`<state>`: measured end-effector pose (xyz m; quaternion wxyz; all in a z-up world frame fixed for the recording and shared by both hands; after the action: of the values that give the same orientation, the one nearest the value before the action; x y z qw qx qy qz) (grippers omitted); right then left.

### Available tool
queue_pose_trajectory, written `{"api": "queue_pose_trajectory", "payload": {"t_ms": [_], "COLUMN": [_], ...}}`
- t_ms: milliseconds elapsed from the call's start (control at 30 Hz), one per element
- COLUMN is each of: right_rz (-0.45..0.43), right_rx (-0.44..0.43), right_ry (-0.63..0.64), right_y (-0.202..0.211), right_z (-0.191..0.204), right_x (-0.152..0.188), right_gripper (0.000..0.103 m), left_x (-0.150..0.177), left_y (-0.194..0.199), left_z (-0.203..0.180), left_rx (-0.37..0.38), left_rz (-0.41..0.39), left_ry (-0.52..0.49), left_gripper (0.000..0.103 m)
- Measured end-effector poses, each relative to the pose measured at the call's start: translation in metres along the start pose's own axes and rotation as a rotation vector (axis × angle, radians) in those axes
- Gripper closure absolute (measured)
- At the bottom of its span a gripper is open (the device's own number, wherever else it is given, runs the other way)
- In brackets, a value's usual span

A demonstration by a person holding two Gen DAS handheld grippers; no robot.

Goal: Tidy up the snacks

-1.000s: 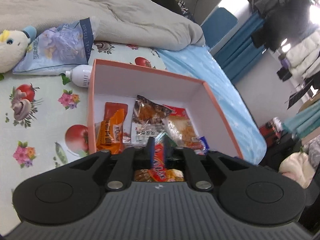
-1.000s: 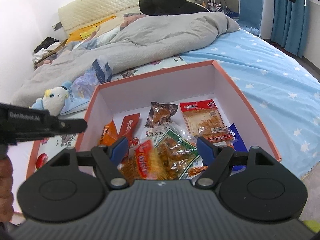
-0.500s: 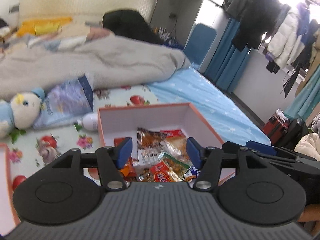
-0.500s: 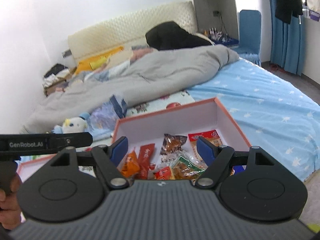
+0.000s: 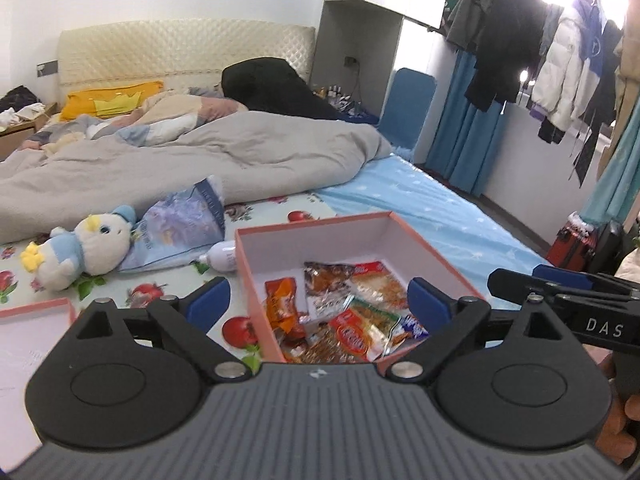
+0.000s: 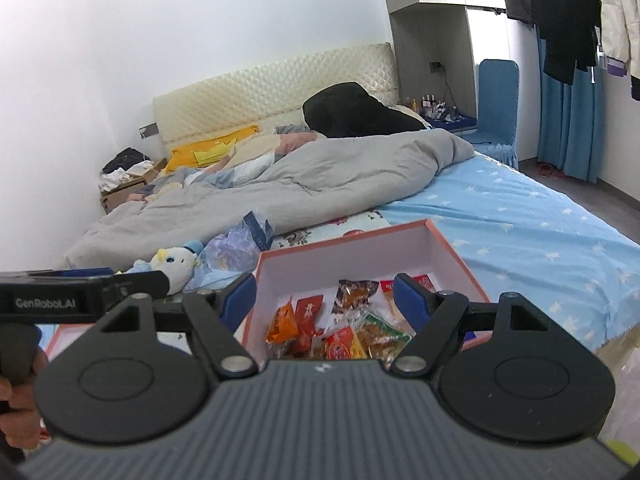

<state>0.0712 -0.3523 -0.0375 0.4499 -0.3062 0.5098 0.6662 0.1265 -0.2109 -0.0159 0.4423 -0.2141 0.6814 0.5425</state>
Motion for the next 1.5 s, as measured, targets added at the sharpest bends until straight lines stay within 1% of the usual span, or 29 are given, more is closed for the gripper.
{"api": "queue_pose_trajectory", "payload": {"t_ms": [133, 233, 367, 500, 700, 867, 1067, 1267, 1467, 1500], "right_rz": [0.014, 0.015, 0.024, 0.034, 0.051, 0.072, 0.069, 0.071, 0.067, 0.063], "right_rx": [-0.006, -0.009, -0.015, -0.014, -0.018, -0.018, -0.021, -0.010, 0.002, 0.008], "right_ry": [-0.004, 0.001, -0.017, -0.027, -0.019, -0.008, 0.005, -0.010, -0.001, 0.009], "right_y": [0.004, 0.008, 0.009, 0.005, 0.000, -0.003, -0.001, -0.003, -0.001, 0.000], "right_z": [0.001, 0.003, 0.005, 0.006, 0.009, 0.011, 0.012, 0.007, 0.005, 0.005], "right_x": [0.014, 0.022, 0.030, 0.034, 0.046, 0.054, 0.053, 0.052, 0.049, 0.048], "right_gripper": [0.026, 0.026, 0.026, 0.026, 0.026, 0.026, 0.026, 0.026, 0.026, 0.024], "left_x": [0.012, 0.017, 0.023, 0.027, 0.037, 0.044, 0.045, 0.042, 0.038, 0.038], "left_y": [0.011, 0.020, 0.027, 0.023, 0.013, 0.012, 0.015, 0.017, 0.021, 0.021], "left_z": [0.000, -0.002, -0.001, 0.004, 0.017, 0.024, 0.028, 0.024, 0.026, 0.026], "left_rx": [-0.017, -0.031, -0.037, -0.044, -0.074, -0.090, -0.102, -0.100, -0.116, -0.120], "left_rz": [0.001, -0.015, -0.012, 0.000, 0.016, 0.024, 0.020, 0.014, 0.004, 0.002], "left_ry": [-0.008, -0.025, -0.012, 0.005, 0.025, 0.036, 0.049, 0.022, 0.045, 0.045], "left_gripper": [0.003, 0.003, 0.003, 0.003, 0.003, 0.003, 0.003, 0.003, 0.002, 0.002]}}
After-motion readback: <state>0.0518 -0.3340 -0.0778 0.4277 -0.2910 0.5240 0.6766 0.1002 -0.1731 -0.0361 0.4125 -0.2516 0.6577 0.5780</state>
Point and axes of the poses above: each gripper's, at about its wrist camera, not at the fingertips, and y roughly against the way its jaws point, z to its left, x to its underside, the point moved 10 cm from there along -y, roughly the way its jaws point, and after that the axes turned 13 degrees about -x, right-handed, at the moved point
